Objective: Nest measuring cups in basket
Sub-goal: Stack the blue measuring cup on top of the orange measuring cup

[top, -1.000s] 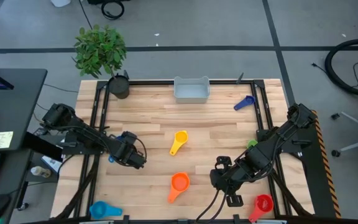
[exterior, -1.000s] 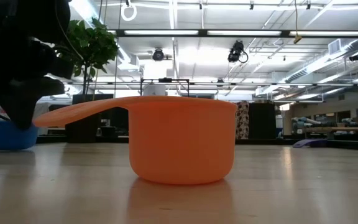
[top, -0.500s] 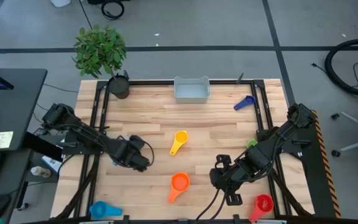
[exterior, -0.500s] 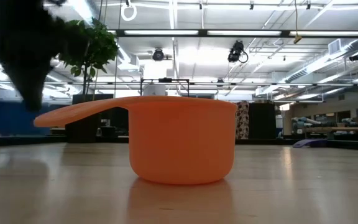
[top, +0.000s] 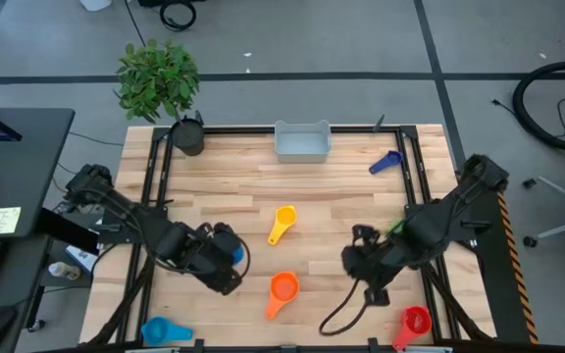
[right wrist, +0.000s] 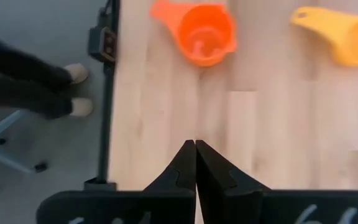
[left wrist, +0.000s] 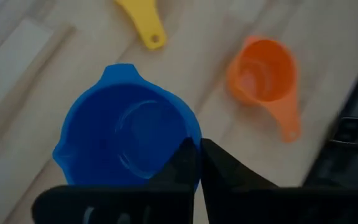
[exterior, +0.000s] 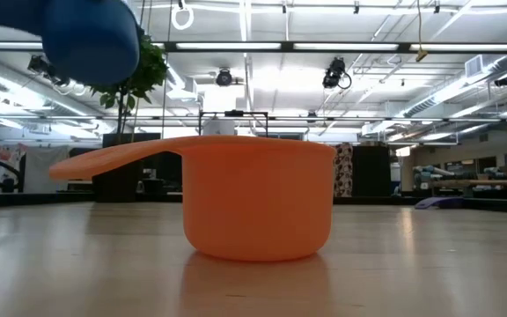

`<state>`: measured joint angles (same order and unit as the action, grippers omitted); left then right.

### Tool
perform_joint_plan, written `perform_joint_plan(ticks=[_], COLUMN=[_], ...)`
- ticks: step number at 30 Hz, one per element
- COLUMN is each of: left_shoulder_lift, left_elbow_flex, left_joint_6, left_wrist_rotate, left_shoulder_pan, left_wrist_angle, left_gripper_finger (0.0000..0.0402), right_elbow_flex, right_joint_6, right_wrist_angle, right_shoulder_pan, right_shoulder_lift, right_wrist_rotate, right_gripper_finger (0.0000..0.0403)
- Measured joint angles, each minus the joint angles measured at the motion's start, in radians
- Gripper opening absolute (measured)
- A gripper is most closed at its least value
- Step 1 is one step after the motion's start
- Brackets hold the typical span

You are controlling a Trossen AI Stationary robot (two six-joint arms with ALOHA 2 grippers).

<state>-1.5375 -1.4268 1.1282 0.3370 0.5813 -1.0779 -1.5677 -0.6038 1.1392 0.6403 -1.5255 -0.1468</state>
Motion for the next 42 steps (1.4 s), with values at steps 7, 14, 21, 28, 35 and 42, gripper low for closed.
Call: perform_joint_plan(ticks=[7,14,21,28,35,42], left_shoulder_lift=[-0.046,-0.155,-0.298,-0.474,-0.627,-0.706], left_elbow_flex=[-0.002,-0.002,-0.195,-0.507,-0.703,-0.788], left_joint_6=[0.136,0.232,0.221,0.143,0.144,0.175], left_wrist_rotate=[-0.017,-0.024,-0.041,-0.049,-0.080,-0.089], left_shoulder_pan=[0.019,-0.001,-0.031,-0.082,-0.083,-0.056], left_wrist_angle=[0.068,0.242,0.203,0.074,-0.034,-0.078], left_gripper_finger=[0.0012,0.0012,0.0012,0.0012,0.0012,0.0012], right_elbow_flex=[-0.001,-0.001,-0.001,-0.001,-0.001,-0.001], right_joint_6=[0.037,0.190,0.282,0.294,0.294,0.311], right_wrist_angle=[0.098,0.101,0.116,0.135,0.150,0.150], right_shoulder_pan=[0.000,0.000,0.000,0.000,0.000,0.000], right_shoulder_lift=[0.184,0.316,0.402,0.433,0.432,0.432], right_wrist_rotate=[-0.172,-0.184,-0.167,-0.179,-0.183,-0.185], right_gripper_finger=[0.0002,0.0002,0.0003,0.0005,0.0005,0.0006])
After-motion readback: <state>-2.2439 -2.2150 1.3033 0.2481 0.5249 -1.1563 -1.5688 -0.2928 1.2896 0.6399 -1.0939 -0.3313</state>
